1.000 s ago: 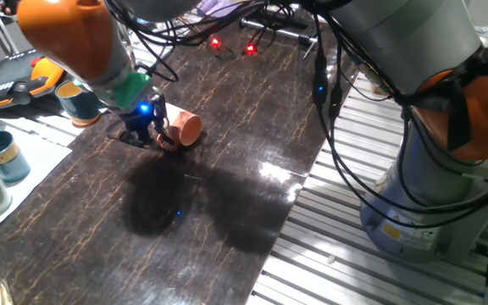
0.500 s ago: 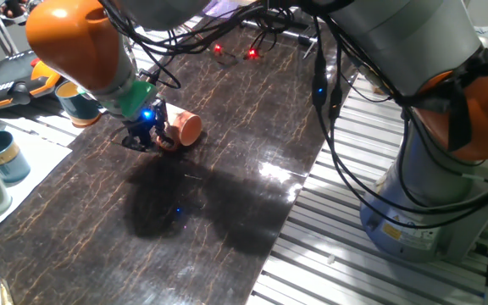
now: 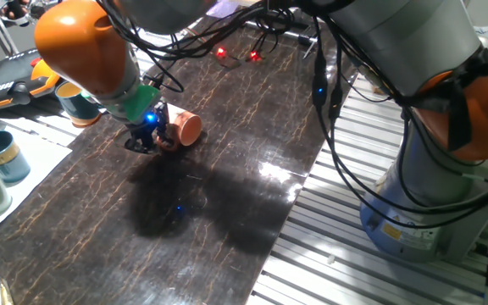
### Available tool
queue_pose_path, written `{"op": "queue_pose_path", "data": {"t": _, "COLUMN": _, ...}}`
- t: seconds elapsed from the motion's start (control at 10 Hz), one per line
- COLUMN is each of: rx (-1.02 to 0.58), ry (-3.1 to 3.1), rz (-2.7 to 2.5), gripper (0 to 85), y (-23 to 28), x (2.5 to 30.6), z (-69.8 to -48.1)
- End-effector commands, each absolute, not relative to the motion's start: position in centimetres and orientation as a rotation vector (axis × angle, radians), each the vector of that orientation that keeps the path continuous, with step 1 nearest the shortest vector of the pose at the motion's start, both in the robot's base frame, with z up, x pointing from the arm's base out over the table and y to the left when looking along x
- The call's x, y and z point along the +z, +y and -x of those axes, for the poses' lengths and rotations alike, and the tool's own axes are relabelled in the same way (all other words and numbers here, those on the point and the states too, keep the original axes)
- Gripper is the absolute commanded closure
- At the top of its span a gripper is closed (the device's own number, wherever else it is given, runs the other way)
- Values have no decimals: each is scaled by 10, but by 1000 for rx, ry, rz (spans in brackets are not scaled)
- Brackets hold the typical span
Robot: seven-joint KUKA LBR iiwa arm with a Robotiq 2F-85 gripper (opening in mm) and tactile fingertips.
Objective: Pick up the cup
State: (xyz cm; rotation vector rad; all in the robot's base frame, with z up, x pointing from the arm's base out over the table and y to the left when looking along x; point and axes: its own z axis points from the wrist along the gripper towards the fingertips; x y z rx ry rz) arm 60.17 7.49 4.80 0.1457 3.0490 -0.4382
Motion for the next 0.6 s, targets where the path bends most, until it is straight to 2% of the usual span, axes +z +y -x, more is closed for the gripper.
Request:
{"op": "queue_pose_path", "data": {"t": 0.0, "rx": -439, "ry": 3048, "rz": -142, "gripper": 497, "y": 74, "x": 48, "z": -602}}
{"op": "queue_pose_path", "data": {"t": 0.5, "rx": -433, "ry": 3040, "rz": -111, "gripper": 493, "y": 65, "x": 45, "z": -602}}
